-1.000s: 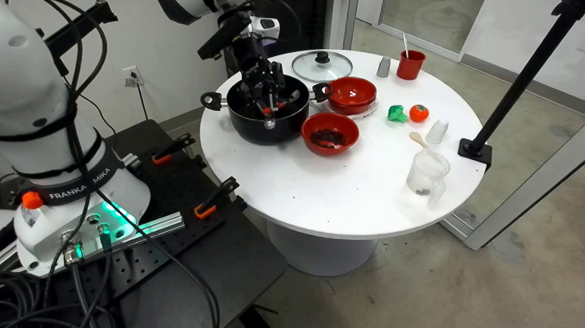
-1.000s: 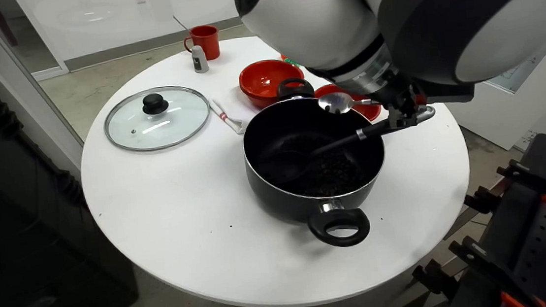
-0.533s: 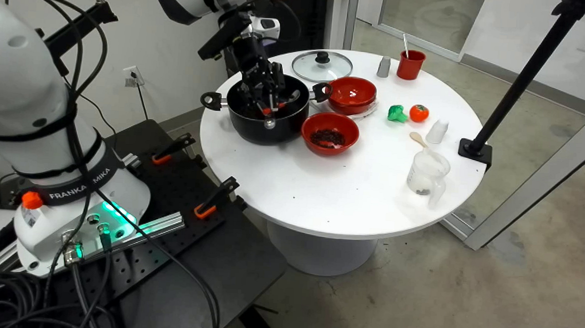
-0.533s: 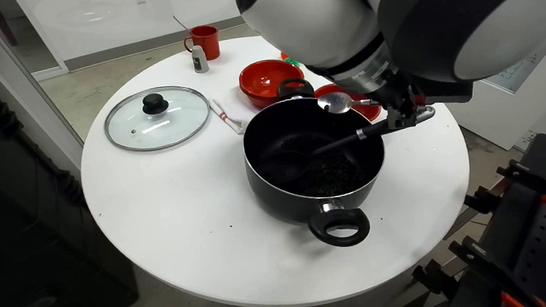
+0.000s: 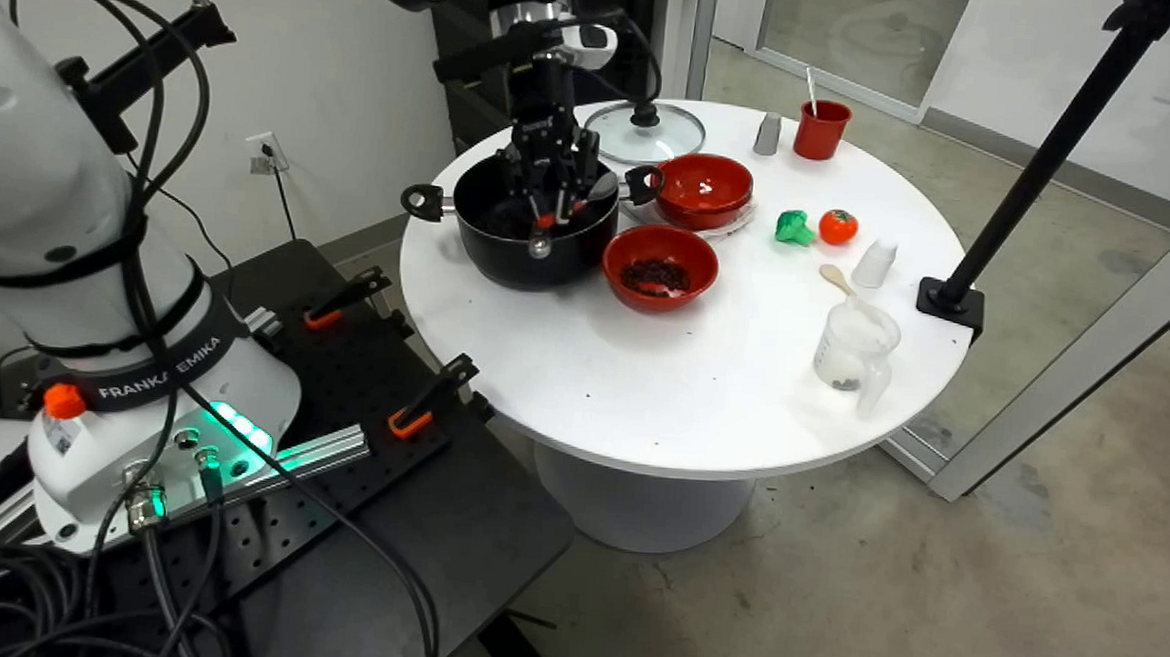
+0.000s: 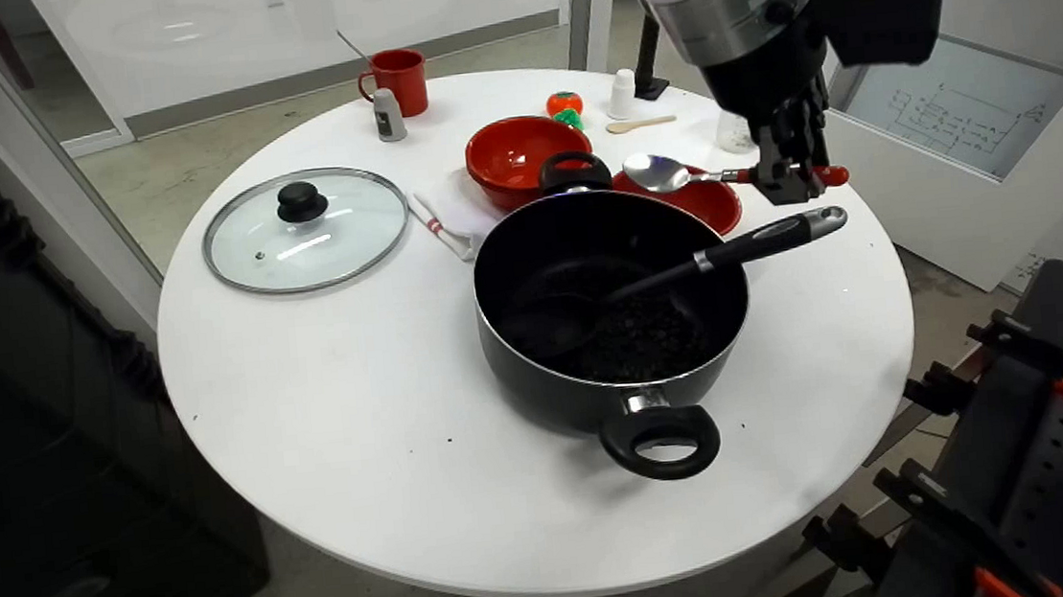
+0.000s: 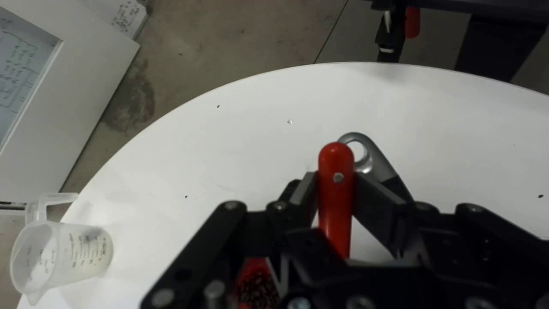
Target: Use the spoon to scoop some beans from the red bowl and put them in the pot
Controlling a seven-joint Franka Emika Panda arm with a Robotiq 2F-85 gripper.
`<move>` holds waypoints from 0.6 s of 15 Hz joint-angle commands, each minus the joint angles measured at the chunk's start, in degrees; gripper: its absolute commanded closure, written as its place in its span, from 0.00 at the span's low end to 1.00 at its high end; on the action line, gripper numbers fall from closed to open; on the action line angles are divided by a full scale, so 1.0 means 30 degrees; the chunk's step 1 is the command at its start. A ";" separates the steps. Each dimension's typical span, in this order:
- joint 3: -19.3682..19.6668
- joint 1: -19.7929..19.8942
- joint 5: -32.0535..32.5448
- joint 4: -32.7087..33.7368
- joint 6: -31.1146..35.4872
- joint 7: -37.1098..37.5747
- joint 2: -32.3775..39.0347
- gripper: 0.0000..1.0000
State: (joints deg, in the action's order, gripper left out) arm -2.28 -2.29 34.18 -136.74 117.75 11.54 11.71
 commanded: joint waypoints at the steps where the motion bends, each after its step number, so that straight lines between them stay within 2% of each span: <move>1: 0.1059 0.1515 -0.2628 0.0676 0.0402 -0.3902 -0.0647 0.94; 6: 0.2812 0.3752 -0.5685 0.2549 0.0158 -0.7922 -0.0049 0.94; 9: 0.3840 0.5029 -0.6640 0.3464 0.0531 -0.9251 0.0655 0.94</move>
State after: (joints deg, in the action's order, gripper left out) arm 7.10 10.13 17.64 -129.42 118.24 -12.06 11.02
